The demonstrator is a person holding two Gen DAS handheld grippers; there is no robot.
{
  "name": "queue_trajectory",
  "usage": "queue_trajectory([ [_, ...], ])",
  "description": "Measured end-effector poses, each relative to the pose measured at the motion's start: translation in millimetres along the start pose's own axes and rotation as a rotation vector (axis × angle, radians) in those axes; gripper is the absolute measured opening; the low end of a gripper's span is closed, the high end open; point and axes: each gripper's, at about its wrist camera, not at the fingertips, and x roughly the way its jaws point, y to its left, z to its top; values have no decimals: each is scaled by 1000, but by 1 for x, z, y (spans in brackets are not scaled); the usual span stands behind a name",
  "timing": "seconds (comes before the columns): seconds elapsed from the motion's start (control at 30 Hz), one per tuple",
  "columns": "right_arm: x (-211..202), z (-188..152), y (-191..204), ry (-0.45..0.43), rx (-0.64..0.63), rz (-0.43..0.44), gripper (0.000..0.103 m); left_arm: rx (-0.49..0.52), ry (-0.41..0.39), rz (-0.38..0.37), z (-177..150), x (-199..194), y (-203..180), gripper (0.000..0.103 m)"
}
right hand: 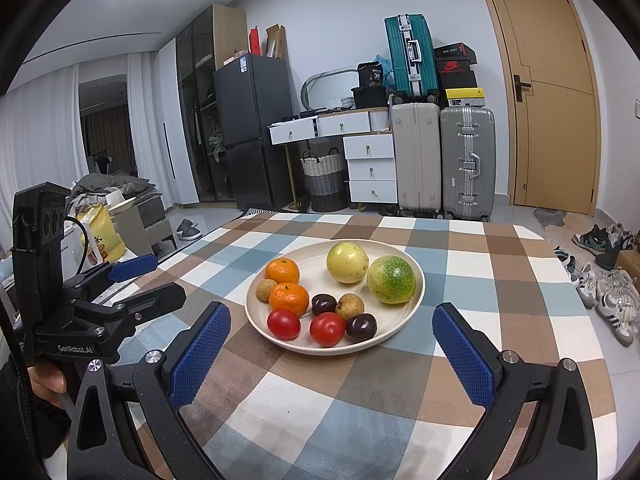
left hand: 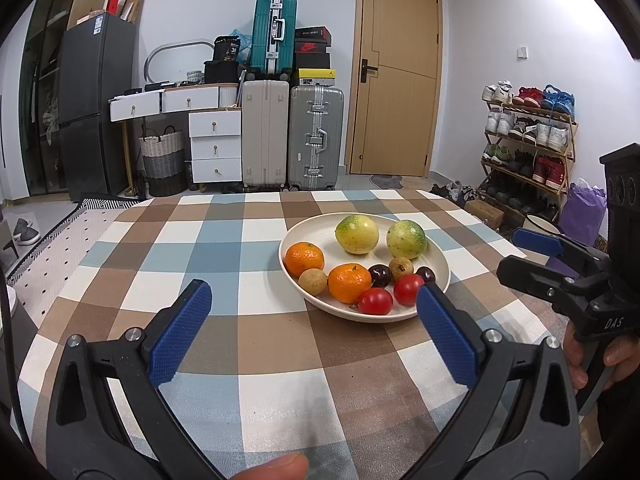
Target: Organize fruits
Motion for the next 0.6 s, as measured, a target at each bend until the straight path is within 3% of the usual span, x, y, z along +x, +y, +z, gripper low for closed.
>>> queue_trajectory([
  [0.6,1,-4,2,1,7,5,103,-3,1,2,-1,0,0,102],
])
